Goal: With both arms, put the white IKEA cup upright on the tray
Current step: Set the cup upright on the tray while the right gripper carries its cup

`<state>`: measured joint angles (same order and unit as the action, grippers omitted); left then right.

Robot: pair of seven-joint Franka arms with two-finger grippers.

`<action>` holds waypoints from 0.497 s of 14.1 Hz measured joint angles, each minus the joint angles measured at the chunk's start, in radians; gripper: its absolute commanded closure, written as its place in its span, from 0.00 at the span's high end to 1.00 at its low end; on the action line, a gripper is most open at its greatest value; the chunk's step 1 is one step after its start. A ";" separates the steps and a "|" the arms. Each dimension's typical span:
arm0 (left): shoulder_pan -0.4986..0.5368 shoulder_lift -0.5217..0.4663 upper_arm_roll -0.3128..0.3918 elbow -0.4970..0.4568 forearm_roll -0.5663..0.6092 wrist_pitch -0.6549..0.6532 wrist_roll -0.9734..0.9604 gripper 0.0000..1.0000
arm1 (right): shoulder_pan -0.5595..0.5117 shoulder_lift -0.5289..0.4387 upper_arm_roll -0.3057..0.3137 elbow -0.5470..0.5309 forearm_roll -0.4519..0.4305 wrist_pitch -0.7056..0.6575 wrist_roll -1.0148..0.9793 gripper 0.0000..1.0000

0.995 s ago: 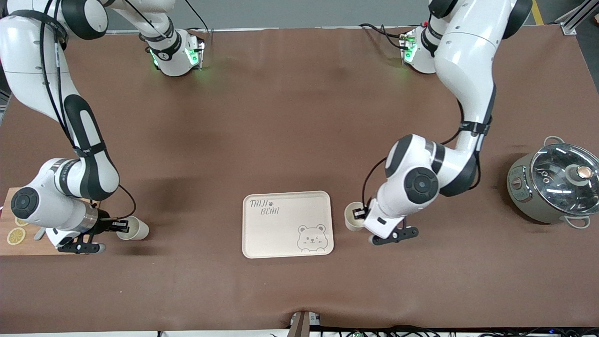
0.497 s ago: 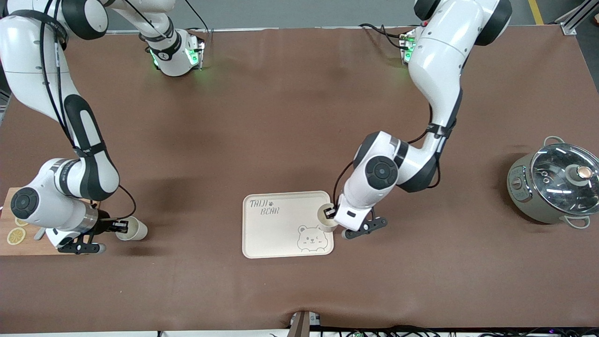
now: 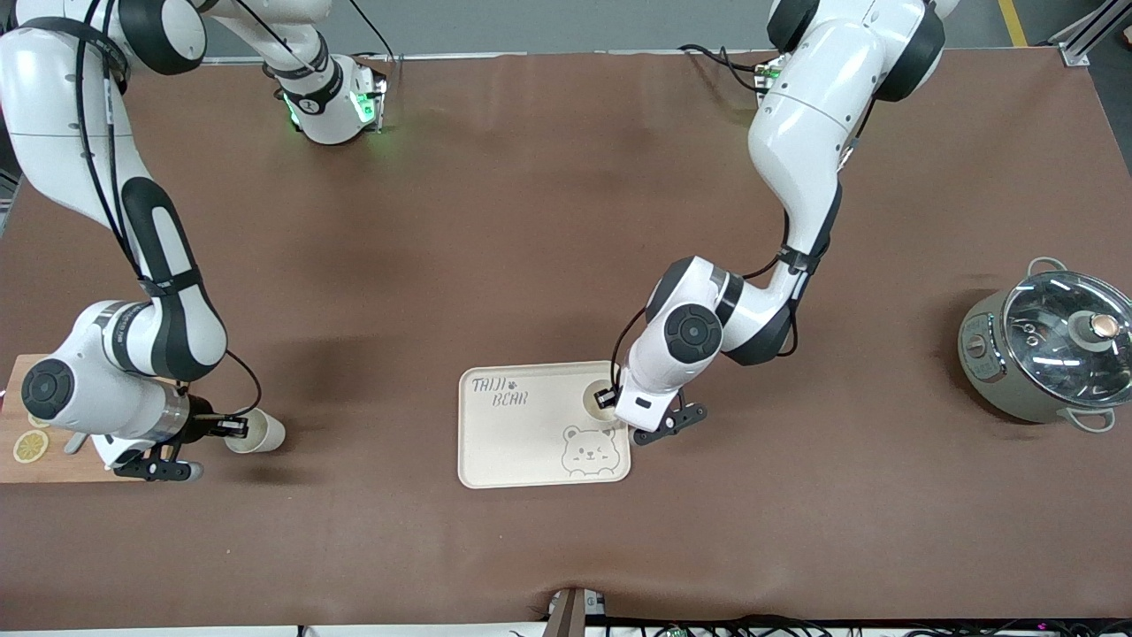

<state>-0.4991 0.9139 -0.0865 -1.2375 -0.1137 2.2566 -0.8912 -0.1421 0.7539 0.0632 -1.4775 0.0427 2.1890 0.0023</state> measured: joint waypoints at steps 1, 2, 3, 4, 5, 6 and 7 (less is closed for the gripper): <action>0.000 0.004 0.000 0.000 0.000 0.001 -0.001 0.00 | 0.014 0.000 0.002 0.027 0.002 -0.046 0.046 0.00; 0.000 0.004 0.000 0.001 -0.001 0.001 -0.005 0.09 | 0.032 -0.001 0.004 0.050 0.005 -0.083 0.095 0.00; -0.001 0.004 0.000 0.002 -0.001 0.001 -0.009 0.39 | 0.051 -0.002 0.007 0.068 0.007 -0.109 0.148 0.00; -0.002 0.004 0.000 0.002 -0.001 0.001 -0.010 0.80 | 0.071 -0.004 0.011 0.079 0.009 -0.134 0.202 0.00; -0.002 0.004 0.000 0.002 -0.001 0.001 -0.011 1.00 | 0.091 -0.007 0.018 0.083 0.010 -0.154 0.256 0.00; -0.002 0.004 0.000 0.002 -0.001 0.001 -0.011 1.00 | 0.107 -0.011 0.032 0.084 0.011 -0.167 0.318 0.00; -0.002 0.004 0.000 0.002 -0.001 0.001 -0.011 1.00 | 0.116 -0.014 0.052 0.085 0.011 -0.171 0.380 0.00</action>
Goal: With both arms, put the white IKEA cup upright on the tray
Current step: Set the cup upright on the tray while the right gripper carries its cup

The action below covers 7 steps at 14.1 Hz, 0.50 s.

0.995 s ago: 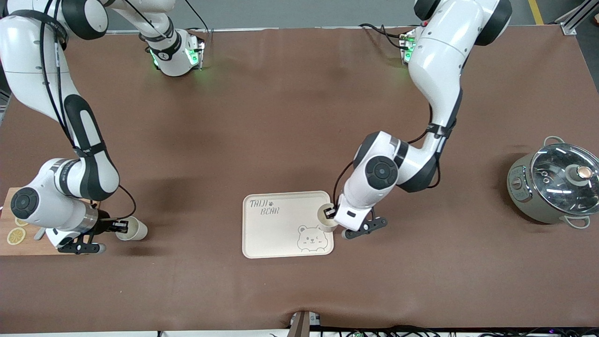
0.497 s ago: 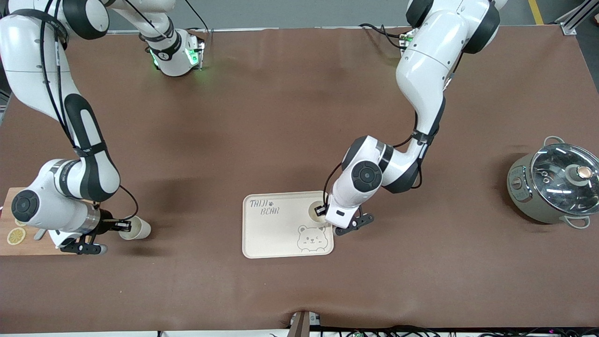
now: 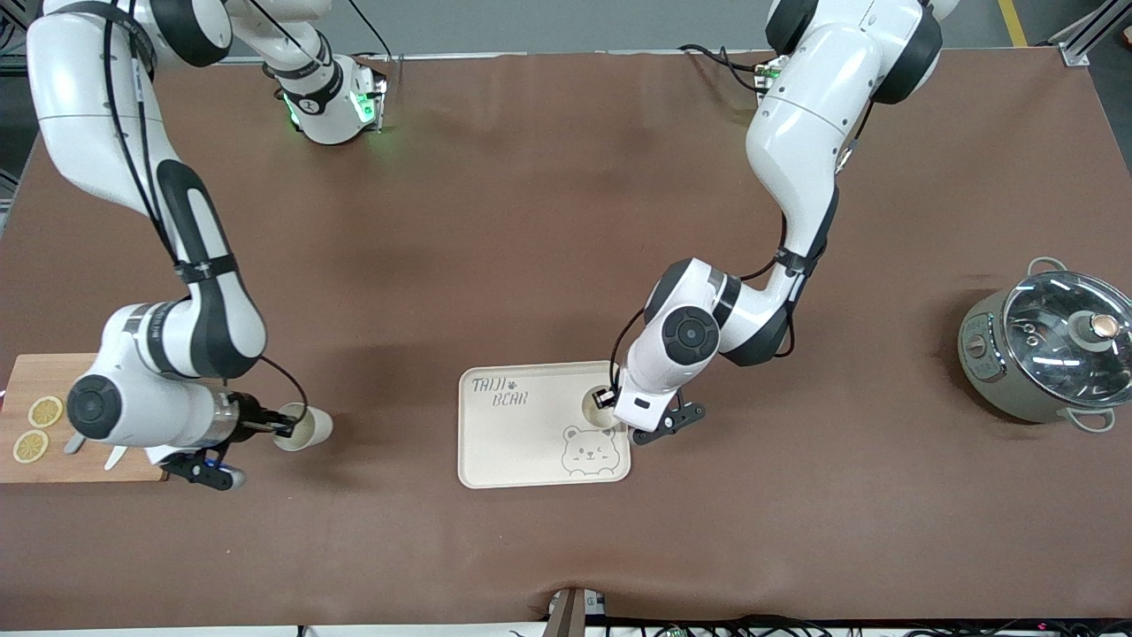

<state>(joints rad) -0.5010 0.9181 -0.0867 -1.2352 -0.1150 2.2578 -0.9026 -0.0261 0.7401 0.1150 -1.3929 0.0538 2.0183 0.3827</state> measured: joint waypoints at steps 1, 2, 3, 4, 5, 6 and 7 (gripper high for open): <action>0.000 0.000 0.000 0.002 0.000 0.000 0.000 1.00 | 0.003 -0.001 0.030 0.000 0.000 -0.001 0.064 0.00; 0.000 0.000 0.001 0.004 0.000 -0.001 0.000 1.00 | 0.004 -0.002 0.063 0.001 0.000 -0.001 0.127 0.00; 0.000 0.000 0.001 0.006 0.000 -0.007 0.000 1.00 | 0.007 -0.002 0.092 0.001 0.000 -0.001 0.189 0.00; 0.001 -0.001 0.001 0.009 0.000 -0.021 0.000 1.00 | 0.016 -0.002 0.113 0.001 0.000 -0.001 0.250 0.00; 0.002 -0.005 0.002 0.014 0.000 -0.040 0.000 1.00 | 0.032 -0.003 0.124 0.002 0.000 -0.001 0.299 0.00; 0.005 -0.015 0.004 0.022 0.000 -0.069 0.000 1.00 | 0.055 -0.003 0.127 0.002 0.000 0.000 0.343 0.00; 0.010 -0.032 0.006 0.029 0.000 -0.102 0.000 1.00 | 0.081 -0.002 0.128 0.002 0.000 0.001 0.379 0.00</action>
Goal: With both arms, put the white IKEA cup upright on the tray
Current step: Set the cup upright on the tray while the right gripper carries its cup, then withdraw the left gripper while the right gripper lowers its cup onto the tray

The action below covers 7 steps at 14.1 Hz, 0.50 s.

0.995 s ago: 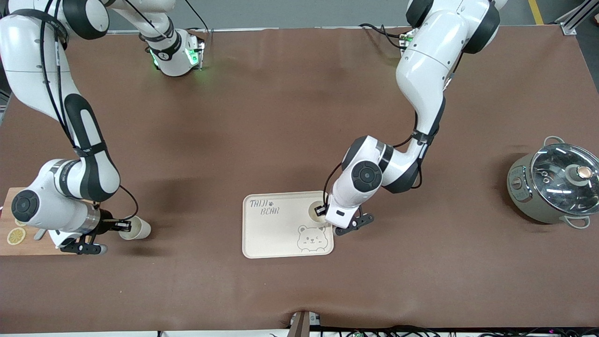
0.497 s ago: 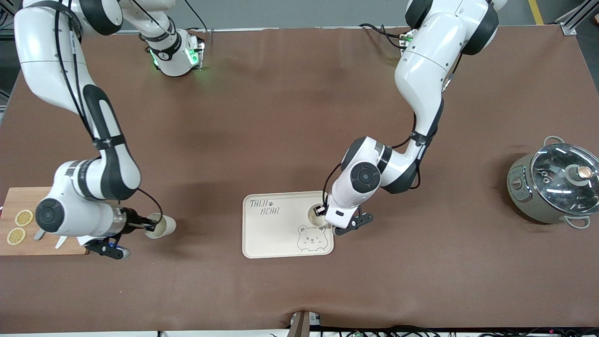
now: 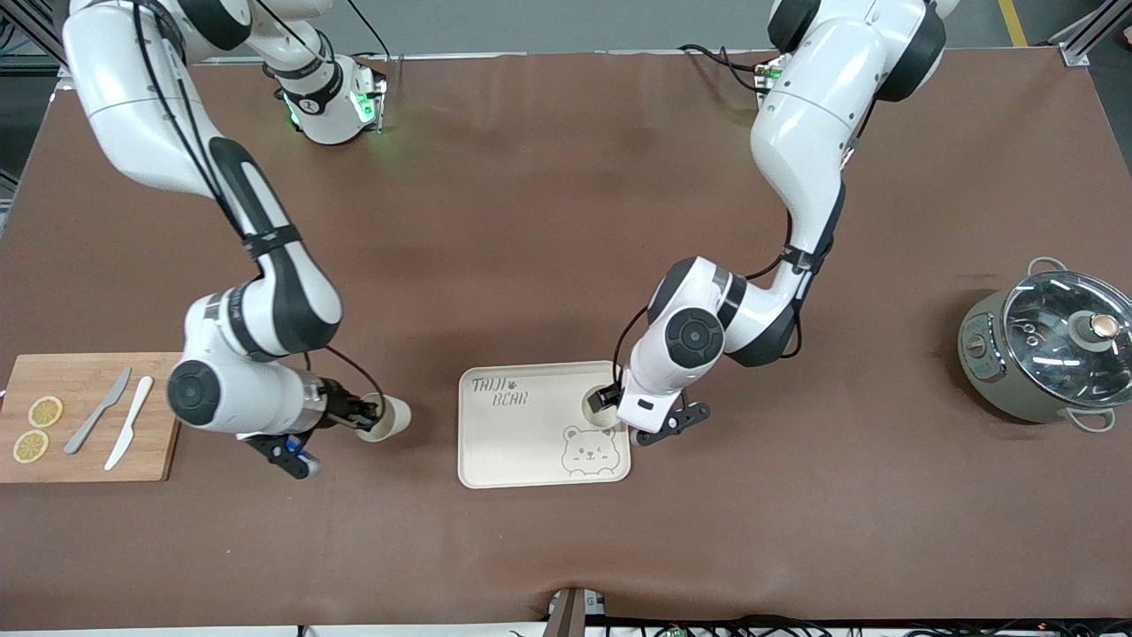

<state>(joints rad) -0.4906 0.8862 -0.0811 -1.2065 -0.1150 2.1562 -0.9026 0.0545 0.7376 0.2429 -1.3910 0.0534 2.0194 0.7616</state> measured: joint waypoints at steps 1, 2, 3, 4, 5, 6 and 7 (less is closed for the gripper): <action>0.005 -0.022 0.002 0.003 0.000 -0.030 0.000 1.00 | 0.024 0.000 0.000 -0.001 -0.001 0.009 0.031 0.00; 0.010 -0.046 0.003 0.004 0.000 -0.059 0.000 1.00 | 0.043 0.000 -0.001 -0.002 0.000 0.031 0.062 0.00; 0.013 -0.068 0.005 0.004 0.000 -0.084 0.000 1.00 | 0.056 0.001 -0.001 -0.005 -0.001 0.058 0.092 0.00; 0.014 -0.087 0.008 0.004 0.000 -0.107 0.000 1.00 | 0.068 0.003 -0.001 -0.009 -0.001 0.078 0.119 0.00; 0.012 -0.103 0.019 0.003 0.001 -0.126 0.000 1.00 | 0.083 0.006 -0.001 -0.011 -0.002 0.094 0.145 0.00; 0.010 -0.120 0.037 0.003 0.008 -0.138 0.007 1.00 | 0.103 0.009 -0.002 -0.013 -0.002 0.113 0.174 0.00; 0.012 -0.138 0.051 0.004 0.027 -0.151 0.031 1.00 | 0.123 0.013 -0.002 -0.015 -0.003 0.137 0.200 0.00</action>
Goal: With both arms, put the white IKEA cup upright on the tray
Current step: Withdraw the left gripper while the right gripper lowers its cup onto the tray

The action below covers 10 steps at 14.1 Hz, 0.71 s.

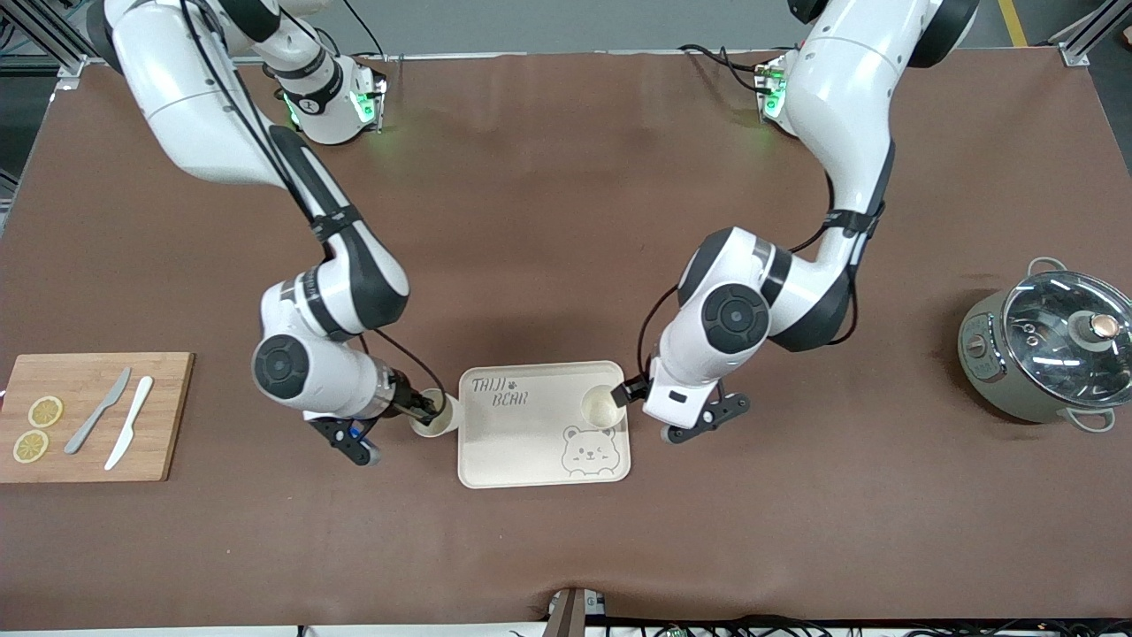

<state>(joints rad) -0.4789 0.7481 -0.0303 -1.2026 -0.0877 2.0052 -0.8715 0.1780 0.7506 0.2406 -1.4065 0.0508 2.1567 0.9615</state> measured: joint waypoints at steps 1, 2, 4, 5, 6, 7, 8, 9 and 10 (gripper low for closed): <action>0.002 -0.021 0.008 0.000 0.022 -0.020 0.035 1.00 | 0.017 0.005 -0.001 -0.001 0.000 0.019 0.021 0.00; 0.005 -0.043 0.011 0.000 0.037 -0.041 0.067 1.00 | 0.030 0.010 -0.001 -0.001 -0.003 0.031 0.036 0.00; 0.012 -0.086 0.013 0.000 0.051 -0.089 0.121 1.00 | 0.050 0.019 -0.009 -0.002 -0.022 0.037 0.060 0.00; 0.018 -0.106 0.016 -0.001 0.055 -0.110 0.149 1.00 | 0.058 0.023 -0.015 -0.002 -0.031 0.039 0.070 0.00; 0.030 -0.125 0.018 -0.001 0.056 -0.130 0.179 1.00 | 0.063 0.027 -0.018 -0.002 -0.035 0.046 0.076 0.00; 0.047 -0.144 0.019 -0.002 0.056 -0.157 0.215 1.00 | 0.066 0.031 -0.019 -0.002 -0.036 0.055 0.079 0.00; 0.068 -0.163 0.019 -0.002 0.056 -0.189 0.251 1.00 | 0.068 0.035 -0.020 -0.002 -0.036 0.062 0.082 0.00; 0.090 -0.181 0.020 -0.003 0.056 -0.220 0.284 1.00 | 0.069 0.039 -0.020 -0.002 -0.036 0.069 0.086 0.00; 0.112 -0.198 0.020 -0.003 0.056 -0.246 0.309 1.00 | 0.073 0.043 -0.021 -0.002 -0.037 0.078 0.094 0.00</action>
<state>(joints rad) -0.3667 0.5497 -0.0106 -1.2059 -0.0313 1.7588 -0.5627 0.2509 0.7940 0.2199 -1.4084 0.0139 2.2349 1.0554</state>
